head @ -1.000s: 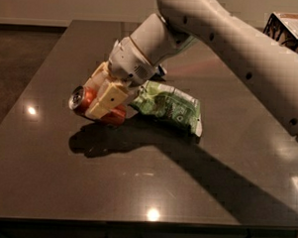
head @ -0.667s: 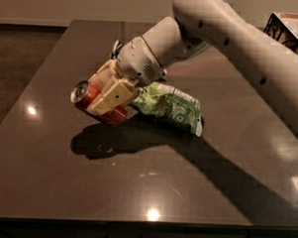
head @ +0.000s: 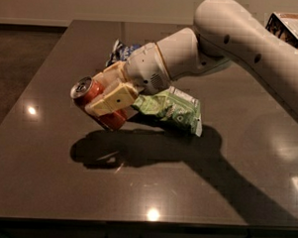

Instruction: Place coke can upright

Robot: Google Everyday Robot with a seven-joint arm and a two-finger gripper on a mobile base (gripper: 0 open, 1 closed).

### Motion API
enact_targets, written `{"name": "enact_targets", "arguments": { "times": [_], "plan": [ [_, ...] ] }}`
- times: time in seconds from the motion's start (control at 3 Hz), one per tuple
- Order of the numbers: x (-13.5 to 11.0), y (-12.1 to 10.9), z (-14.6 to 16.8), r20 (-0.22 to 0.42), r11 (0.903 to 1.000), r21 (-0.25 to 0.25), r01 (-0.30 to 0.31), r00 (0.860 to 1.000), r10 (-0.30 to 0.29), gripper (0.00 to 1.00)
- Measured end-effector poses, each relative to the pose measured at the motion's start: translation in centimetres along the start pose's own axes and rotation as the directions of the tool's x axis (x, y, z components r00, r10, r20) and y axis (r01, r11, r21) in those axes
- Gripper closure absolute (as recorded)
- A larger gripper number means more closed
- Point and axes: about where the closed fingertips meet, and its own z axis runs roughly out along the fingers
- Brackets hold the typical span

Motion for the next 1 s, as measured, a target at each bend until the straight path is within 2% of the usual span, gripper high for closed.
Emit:
{"name": "enact_targets", "arguments": {
  "times": [0.33, 0.67, 1.0],
  "plan": [
    [-0.56, 0.51, -0.25, 0.036, 0.9942, 0.102, -0.034, 0.999, 0.030, 1.00],
    [-0.85, 0.14, -0.37, 0.093, 0.9800, 0.182, -0.080, 0.994, 0.064, 1.00],
    [-1.01, -0.20, -0.37, 0.170, 0.9710, 0.216, -0.101, 0.983, 0.065, 1.00]
  ]
}}
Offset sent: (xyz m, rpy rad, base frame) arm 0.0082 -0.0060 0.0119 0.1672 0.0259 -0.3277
